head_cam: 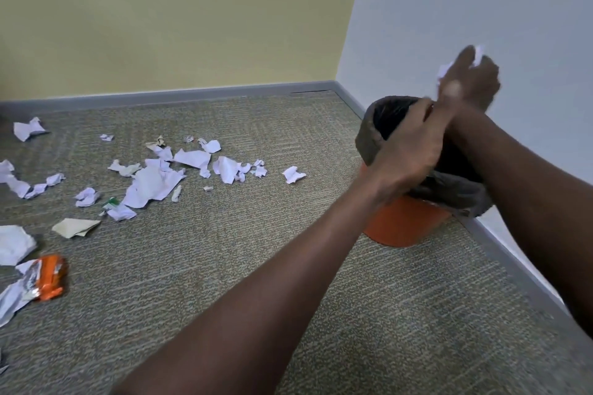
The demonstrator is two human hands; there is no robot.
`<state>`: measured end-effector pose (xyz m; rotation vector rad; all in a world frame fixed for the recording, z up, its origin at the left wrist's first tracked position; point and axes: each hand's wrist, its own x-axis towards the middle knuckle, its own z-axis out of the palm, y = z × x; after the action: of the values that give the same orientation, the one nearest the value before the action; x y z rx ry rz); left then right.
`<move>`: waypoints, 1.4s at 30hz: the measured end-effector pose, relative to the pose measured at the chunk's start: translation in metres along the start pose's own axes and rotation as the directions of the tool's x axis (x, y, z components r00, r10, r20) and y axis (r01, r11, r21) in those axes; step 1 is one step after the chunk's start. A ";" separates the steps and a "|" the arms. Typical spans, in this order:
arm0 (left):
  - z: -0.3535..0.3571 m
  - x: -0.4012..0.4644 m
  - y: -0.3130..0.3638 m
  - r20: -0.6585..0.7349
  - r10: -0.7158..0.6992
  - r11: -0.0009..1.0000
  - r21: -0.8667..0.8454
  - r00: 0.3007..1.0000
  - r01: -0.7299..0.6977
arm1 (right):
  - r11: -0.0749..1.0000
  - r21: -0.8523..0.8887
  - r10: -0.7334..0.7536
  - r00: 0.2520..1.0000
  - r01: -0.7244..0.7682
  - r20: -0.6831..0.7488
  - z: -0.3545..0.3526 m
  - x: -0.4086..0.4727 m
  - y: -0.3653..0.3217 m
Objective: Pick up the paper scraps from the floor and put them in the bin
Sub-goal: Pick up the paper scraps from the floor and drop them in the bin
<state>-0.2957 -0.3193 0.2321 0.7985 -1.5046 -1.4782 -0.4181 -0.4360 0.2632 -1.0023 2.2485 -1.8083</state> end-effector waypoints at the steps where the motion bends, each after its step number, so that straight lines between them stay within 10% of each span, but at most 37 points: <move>1: 0.001 -0.003 -0.008 0.030 0.000 1.000 0.013 1.000 -0.001 | 0.990 -0.142 0.011 0.999 -0.004 0.048 -0.009 0.010 0.017; 7: -0.028 -0.027 -0.023 -0.110 -0.052 0.993 0.097 0.993 0.062 | 0.846 -0.532 0.356 0.769 -0.023 0.531 -0.013 0.008 0.060; 15: -0.082 -0.029 -0.014 -0.352 -0.155 0.983 0.036 0.923 0.178 | 0.878 -0.431 -0.067 0.944 0.210 0.324 0.020 -0.021 0.003; 28: -0.260 -0.102 0.091 -0.518 -0.161 0.789 0.445 0.840 0.425 | 0.851 0.087 -0.480 0.699 0.519 0.530 0.136 -0.216 -0.122; 33: -0.330 -0.179 0.124 -0.657 -0.150 0.658 0.491 0.739 0.570 | 0.750 0.207 -0.569 0.452 0.629 0.686 0.159 -0.304 -0.142; 42: -0.407 -0.366 0.077 -0.815 -0.130 0.702 0.327 0.565 0.633 | 0.347 0.467 -0.522 -0.246 0.814 0.817 0.174 -0.412 -0.145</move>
<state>0.2348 -0.1637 0.2300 1.9988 -1.1203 -0.7012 0.0449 -0.3752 0.2081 -2.8433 0.9394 -0.3008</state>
